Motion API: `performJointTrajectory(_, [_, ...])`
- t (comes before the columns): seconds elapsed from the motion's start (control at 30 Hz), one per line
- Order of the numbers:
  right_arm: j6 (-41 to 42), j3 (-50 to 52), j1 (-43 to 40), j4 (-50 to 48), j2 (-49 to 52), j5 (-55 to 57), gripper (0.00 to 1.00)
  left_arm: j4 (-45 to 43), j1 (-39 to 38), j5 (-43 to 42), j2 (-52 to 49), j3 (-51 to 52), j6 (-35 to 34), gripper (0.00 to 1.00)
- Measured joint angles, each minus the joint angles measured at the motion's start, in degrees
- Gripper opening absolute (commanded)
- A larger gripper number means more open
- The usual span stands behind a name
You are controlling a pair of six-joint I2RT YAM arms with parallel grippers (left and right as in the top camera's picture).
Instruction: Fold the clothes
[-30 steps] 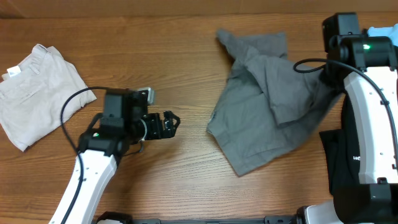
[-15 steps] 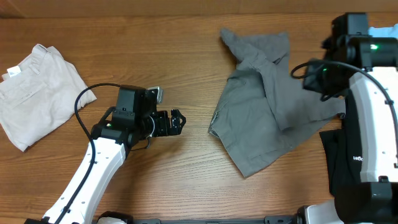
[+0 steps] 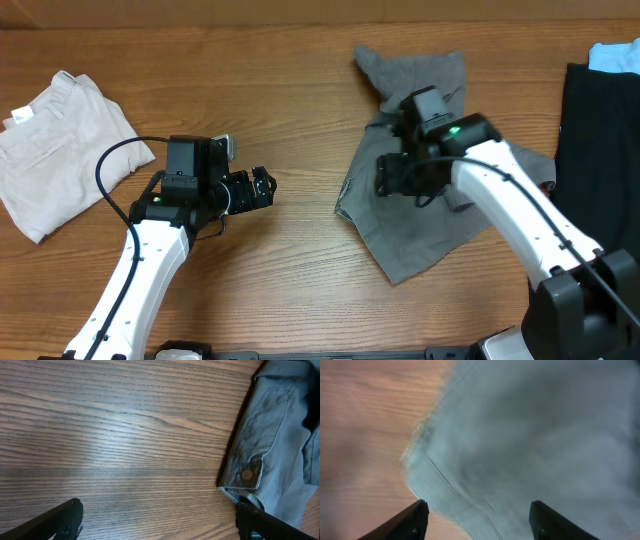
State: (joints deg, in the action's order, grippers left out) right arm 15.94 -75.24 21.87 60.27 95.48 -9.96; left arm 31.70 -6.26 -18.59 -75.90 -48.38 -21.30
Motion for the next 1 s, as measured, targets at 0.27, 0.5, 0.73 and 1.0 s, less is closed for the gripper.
performJointTrajectory(0.27, [18.1,0.5,8.0,-11.0,5.9,5.8,0.73,1.2,0.0,0.0,0.0,0.0,0.0,1.0])
performJointTrajectory(0.5, [23.4,0.6,8.1,-14.4,12.1,8.9,0.43,1.7,0.0,0.0,0.0,0.0,0.0,1.0])
performJointTrajectory(0.73, [24.5,0.6,8.0,-13.7,14.1,9.6,0.04,1.7,0.0,0.0,0.0,0.0,0.0,1.0])
performJointTrajectory(1.0, [15.5,-6.9,7.0,-12.0,14.1,-1.3,0.04,1.6,0.0,0.2,0.0,0.0,0.0,1.0])
